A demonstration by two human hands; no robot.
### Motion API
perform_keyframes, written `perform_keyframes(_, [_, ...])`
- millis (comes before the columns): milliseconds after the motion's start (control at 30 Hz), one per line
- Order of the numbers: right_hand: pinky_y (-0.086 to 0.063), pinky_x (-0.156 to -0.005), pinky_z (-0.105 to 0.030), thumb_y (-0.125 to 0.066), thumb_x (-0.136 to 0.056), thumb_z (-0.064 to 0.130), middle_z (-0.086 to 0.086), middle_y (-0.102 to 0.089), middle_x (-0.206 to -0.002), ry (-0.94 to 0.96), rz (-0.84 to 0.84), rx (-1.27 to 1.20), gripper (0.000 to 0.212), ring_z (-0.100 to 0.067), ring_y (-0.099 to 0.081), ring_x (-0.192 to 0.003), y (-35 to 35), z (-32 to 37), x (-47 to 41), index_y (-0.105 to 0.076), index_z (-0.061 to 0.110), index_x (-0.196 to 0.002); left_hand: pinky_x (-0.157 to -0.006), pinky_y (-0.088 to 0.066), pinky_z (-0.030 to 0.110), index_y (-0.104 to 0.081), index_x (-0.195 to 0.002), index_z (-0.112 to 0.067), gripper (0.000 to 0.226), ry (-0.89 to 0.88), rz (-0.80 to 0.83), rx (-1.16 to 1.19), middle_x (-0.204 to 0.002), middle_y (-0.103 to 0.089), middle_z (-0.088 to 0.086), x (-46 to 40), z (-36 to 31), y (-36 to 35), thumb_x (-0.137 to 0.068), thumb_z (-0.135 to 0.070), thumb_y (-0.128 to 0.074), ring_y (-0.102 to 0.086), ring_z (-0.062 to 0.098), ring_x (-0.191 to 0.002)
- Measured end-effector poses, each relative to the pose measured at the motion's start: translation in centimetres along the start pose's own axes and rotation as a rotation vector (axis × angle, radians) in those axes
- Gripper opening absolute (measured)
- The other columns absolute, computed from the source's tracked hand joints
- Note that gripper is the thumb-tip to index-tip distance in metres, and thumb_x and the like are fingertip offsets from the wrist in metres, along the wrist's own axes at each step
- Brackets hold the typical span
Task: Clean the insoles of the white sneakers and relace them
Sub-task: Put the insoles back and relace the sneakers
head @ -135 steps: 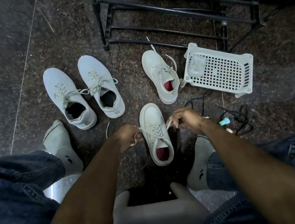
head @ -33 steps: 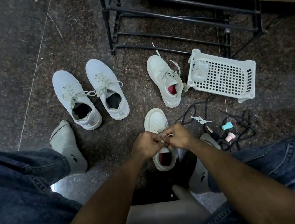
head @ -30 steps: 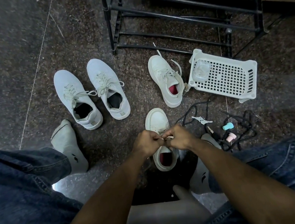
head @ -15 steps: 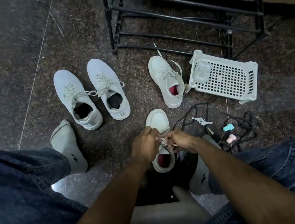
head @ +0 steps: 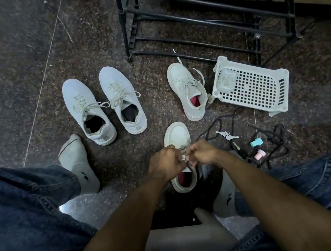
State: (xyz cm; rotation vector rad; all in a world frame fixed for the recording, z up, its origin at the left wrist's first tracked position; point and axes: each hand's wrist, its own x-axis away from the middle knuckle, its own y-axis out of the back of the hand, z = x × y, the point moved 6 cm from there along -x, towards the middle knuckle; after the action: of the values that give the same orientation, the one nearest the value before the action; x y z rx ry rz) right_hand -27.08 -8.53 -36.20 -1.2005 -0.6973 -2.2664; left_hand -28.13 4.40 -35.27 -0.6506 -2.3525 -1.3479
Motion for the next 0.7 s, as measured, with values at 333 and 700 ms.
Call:
perform_keyframes(333, [-0.05, -0.086, -0.033, -0.059, -0.085, 0.018, -0.004, -0.067, -0.112, -0.054, -0.439, 0.808, 0.021, -0.027, -0.063, -0.104, 3.9, 0.1, 1.8, -0.068, 0.024, -0.103, -0.074, -0.051, 0.031, -0.068, -0.077, -0.02, 0.025, 0.216, 0.151, 0.066, -0.088, -0.069, 0.003, -0.1, 2.7, 0.0, -0.077, -0.044, -0.063, -0.066, 0.025, -0.087])
perform_keyframes(700, [-0.053, -0.088, -0.035, -0.075, -0.048, 0.059, 0.001, -0.068, -0.116, -0.077, -0.006, 0.513, 0.077, -0.022, -0.066, -0.1, -0.2, -2.9, 0.4, -0.062, 0.027, -0.116, -0.085, -0.049, 0.033, -0.051, -0.125, -0.027, 0.073, 0.311, 0.346, 0.24, -0.124, -0.063, 0.005, 1.7, 3.3, -3.5, -0.063, -0.062, -0.069, -0.061, 0.028, -0.11])
